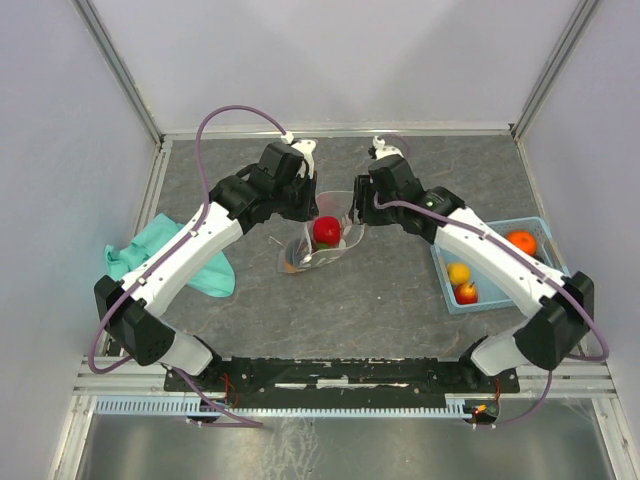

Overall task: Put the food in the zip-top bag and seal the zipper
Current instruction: Adjust the zipper food storage bag at the center of the board.

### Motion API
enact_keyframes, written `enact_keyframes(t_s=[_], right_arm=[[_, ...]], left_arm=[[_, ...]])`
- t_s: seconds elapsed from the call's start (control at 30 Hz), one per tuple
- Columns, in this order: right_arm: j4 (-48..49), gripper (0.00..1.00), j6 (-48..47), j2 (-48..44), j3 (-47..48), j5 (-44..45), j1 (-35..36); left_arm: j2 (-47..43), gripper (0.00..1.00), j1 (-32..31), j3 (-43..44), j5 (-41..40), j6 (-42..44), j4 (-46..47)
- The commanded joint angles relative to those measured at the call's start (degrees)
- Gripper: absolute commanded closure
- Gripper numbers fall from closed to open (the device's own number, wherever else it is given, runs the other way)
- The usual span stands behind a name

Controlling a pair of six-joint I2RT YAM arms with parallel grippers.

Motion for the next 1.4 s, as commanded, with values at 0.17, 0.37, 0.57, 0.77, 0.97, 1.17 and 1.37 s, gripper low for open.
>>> enact_keyframes(t_s=[0.17, 0.37, 0.57, 0.77, 0.97, 1.17, 1.37], right_arm=[[-11.11, 0.97, -2.04, 5.42, 13.05, 4.42, 0.07], [-20.50, 0.98, -4.38, 8.07, 21.28, 9.55, 0.38], [-24.85, 0.98, -6.02, 11.19, 25.53, 9.80, 0.84], [-24.44, 0.96, -6.43, 11.48, 26.24, 8.88, 1.20], [-21.59, 0.85, -7.17, 9.20, 24.98, 5.62, 1.20], [-19.82, 0.58, -8.18, 4.12, 20.93, 1.43, 0.78], [-20.96, 0.46, -8.38, -3.23, 15.30, -0.95, -1.86]], left_arm=[[-3.60, 0.97, -0.22, 0.10, -3.61, 1.65, 0.24], [-3.88, 0.97, -0.24, 0.62, -8.46, 2.10, -1.68], [-3.54, 0.97, -0.21, 1.71, -12.00, 1.66, -3.58], [-3.53, 0.97, -0.15, 2.42, -10.04, 1.83, -3.56], [-3.77, 0.97, -0.21, 2.70, -10.06, 1.75, -3.52], [-3.78, 0.97, -0.21, 2.76, -9.74, 2.01, -3.37], [-3.66, 0.97, -0.17, 3.08, -9.64, 2.28, -3.34]])
